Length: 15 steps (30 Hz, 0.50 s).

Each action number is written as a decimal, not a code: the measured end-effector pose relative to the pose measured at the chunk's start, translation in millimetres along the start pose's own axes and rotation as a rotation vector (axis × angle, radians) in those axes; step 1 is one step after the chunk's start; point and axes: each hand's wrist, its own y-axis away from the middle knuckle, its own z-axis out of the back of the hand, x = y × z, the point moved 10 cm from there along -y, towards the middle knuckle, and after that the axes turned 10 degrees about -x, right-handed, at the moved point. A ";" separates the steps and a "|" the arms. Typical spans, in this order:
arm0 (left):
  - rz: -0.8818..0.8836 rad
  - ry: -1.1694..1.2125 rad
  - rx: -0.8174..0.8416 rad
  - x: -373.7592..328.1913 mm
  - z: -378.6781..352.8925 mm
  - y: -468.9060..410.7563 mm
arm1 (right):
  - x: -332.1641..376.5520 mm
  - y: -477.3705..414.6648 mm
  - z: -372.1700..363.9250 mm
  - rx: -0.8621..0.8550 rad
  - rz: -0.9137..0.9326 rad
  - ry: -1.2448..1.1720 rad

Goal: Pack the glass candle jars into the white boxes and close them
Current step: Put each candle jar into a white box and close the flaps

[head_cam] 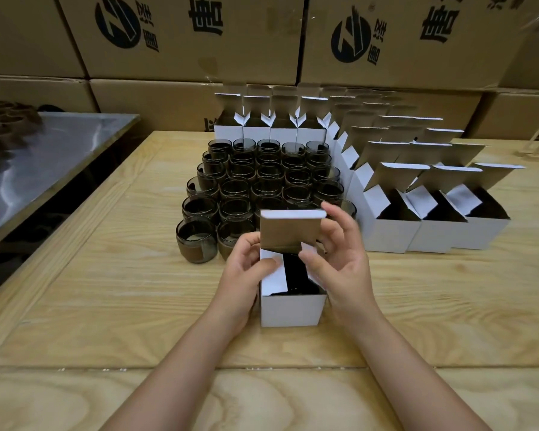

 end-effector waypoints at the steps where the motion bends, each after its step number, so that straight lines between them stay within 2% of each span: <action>1: -0.019 -0.001 0.006 -2.2 -0.5 0.7 | 3.9 0.6 0.2 0.005 0.015 -0.017; 4: -0.045 0.014 0.024 -5.0 -2.6 2.8 | 9.1 2.1 2.9 -0.001 0.030 -0.046; 7: 0.021 0.131 0.061 -2.9 -4.3 4.7 | 12.2 5.9 0.0 0.016 0.083 -0.033; 11: 0.107 0.270 0.119 -1.5 -6.7 7.7 | 11.4 14.0 0.0 0.078 0.115 0.067; 15: 0.099 0.255 0.161 -3.6 -10.8 11.5 | 10.6 17.1 -2.8 0.160 0.151 0.192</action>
